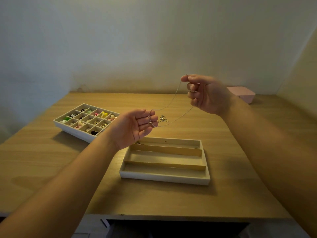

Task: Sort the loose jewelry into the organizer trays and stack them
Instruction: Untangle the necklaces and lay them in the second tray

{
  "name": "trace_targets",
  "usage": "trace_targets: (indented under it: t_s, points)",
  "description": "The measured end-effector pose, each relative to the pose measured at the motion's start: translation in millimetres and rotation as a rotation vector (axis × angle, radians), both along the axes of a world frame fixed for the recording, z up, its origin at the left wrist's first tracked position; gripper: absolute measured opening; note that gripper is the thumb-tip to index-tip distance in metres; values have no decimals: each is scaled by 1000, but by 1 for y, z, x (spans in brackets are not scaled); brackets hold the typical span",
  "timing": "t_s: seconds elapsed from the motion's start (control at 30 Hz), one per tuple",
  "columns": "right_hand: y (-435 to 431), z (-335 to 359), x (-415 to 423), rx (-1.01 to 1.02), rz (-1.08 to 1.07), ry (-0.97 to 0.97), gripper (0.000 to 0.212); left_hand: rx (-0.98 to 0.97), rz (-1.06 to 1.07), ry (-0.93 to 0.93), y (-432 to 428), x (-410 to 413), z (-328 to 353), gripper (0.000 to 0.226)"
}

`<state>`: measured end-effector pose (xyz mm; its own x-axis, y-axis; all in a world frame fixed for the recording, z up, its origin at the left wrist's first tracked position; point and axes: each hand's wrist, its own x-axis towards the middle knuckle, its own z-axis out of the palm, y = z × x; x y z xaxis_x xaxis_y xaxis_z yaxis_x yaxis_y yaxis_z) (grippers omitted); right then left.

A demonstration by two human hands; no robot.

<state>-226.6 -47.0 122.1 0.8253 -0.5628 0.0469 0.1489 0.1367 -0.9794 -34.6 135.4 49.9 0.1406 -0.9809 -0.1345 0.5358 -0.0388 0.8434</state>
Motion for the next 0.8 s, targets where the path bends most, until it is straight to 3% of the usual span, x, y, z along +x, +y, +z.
trace_targets:
  t_s: [0.27,0.8]
  points:
    - [5,2,5,3,-40,57,15,17,3,66,14,5,0,39]
    - [3,0,-10,-2,-101,79,13,20,100,-97,17,-2,2,36]
